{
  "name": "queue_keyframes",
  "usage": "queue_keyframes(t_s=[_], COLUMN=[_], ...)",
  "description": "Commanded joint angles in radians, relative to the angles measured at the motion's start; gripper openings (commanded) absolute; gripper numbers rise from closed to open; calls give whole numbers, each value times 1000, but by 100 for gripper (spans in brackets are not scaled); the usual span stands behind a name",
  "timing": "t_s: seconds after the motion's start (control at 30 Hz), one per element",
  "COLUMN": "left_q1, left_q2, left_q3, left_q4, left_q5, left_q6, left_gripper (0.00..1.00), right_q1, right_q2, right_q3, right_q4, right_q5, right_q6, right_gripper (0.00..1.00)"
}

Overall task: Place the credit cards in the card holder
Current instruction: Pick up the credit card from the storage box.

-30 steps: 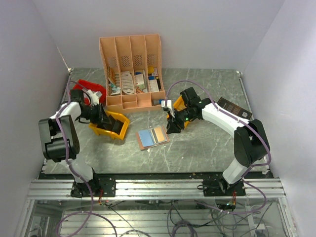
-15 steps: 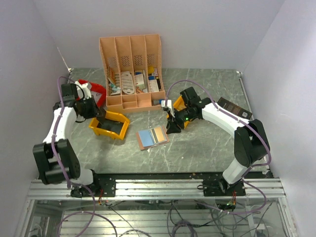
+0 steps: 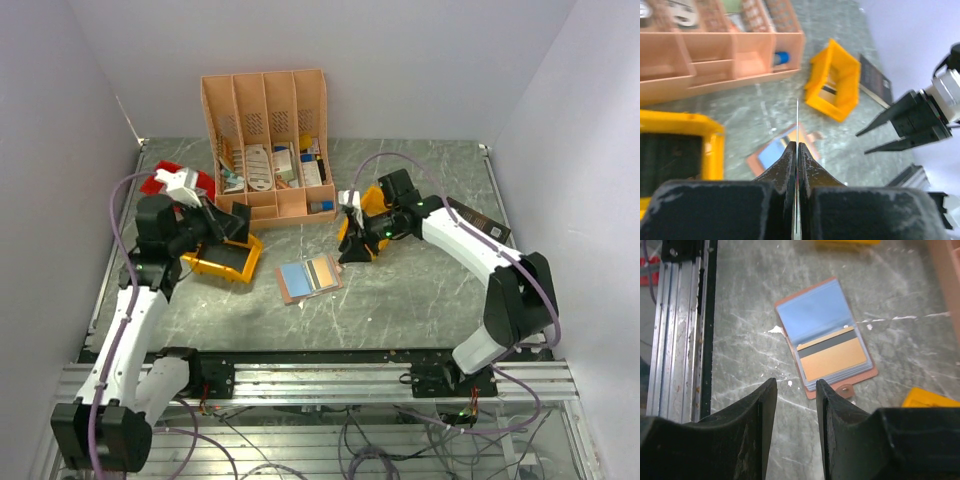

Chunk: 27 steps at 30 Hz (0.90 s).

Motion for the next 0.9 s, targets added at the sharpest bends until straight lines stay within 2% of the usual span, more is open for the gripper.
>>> queue_keyframes(t_s=[0.0, 0.1, 0.27, 0.47, 0.67, 0.73, 0.8, 0.87], left_q1=[-122, -210, -357, -500, -630, -669, -708, -734], left_q2=[-64, -74, -64, -46, 25, 43, 56, 74], left_q3=[-99, -162, -243, -348, -403, -414, -421, -419], left_q4=[353, 513, 721, 974, 1162, 1199, 1233, 1257], left_q5=[-15, -45, -131, -268, -338, -360, -382, -387], left_q6=[-206, -272, -326, -355, -315, -289, -268, -249], left_gripper=[7, 7, 7, 7, 7, 7, 7, 7], right_q1=[-53, -90, -131, -160, -168, -172, -174, -175], right_q2=[-94, -103, -63, -89, -152, -176, -192, -195], right_q3=[10, 43, 207, 215, 95, 21, -63, -120], right_q4=[85, 80, -32, 61, 301, 467, 725, 868], right_q5=[-74, -79, -99, -259, -388, -447, -496, -510], right_q6=[78, 104, 118, 288, 554, 716, 927, 1052], right_gripper=[38, 40, 43, 54, 62, 65, 67, 68])
